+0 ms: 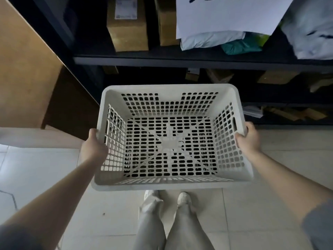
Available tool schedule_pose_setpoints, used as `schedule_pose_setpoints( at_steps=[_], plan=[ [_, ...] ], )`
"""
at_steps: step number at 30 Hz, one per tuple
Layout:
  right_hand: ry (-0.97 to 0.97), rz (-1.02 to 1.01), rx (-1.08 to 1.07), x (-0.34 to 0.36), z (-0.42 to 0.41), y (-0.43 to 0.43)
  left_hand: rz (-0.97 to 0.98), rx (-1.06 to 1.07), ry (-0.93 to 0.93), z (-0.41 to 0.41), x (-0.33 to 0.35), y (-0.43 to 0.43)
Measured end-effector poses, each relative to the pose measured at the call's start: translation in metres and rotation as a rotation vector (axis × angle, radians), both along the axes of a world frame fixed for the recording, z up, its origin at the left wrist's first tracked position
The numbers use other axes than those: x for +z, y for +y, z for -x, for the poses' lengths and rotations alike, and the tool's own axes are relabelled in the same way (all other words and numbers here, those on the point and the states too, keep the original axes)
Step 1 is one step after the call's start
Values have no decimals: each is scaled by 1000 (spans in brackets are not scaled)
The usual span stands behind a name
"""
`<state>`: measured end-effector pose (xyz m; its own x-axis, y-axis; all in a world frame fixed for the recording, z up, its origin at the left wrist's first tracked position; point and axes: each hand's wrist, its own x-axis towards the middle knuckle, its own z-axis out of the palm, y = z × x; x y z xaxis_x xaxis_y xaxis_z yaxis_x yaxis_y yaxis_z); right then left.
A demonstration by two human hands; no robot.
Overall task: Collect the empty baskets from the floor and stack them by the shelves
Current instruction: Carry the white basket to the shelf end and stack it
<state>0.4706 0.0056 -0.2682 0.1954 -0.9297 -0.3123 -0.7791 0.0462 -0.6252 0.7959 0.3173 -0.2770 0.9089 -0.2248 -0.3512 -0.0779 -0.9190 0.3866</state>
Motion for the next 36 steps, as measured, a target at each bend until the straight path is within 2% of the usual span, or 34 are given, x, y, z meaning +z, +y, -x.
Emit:
schedule_pose_setpoints(
  at_steps=[12,20,26,30,33,36],
  plan=[
    [78,35,2,-2,5,11,0,-13,-28,-3,-6,1],
    [261,32,104,13,3,16,-71,-96,46,-4,12,-6],
    [228,183,249,62,4,23,-85,-320,-175,2,70,-45],
    [262,309,274,108,36,37,15,-471,-162,30,111,-96],
    [310,267,181,127,88,56,41,-664,-120,72,127,-141],
    [333,193,-60,140,152,76,49,-865,-131,120,139,-184]
  ],
)
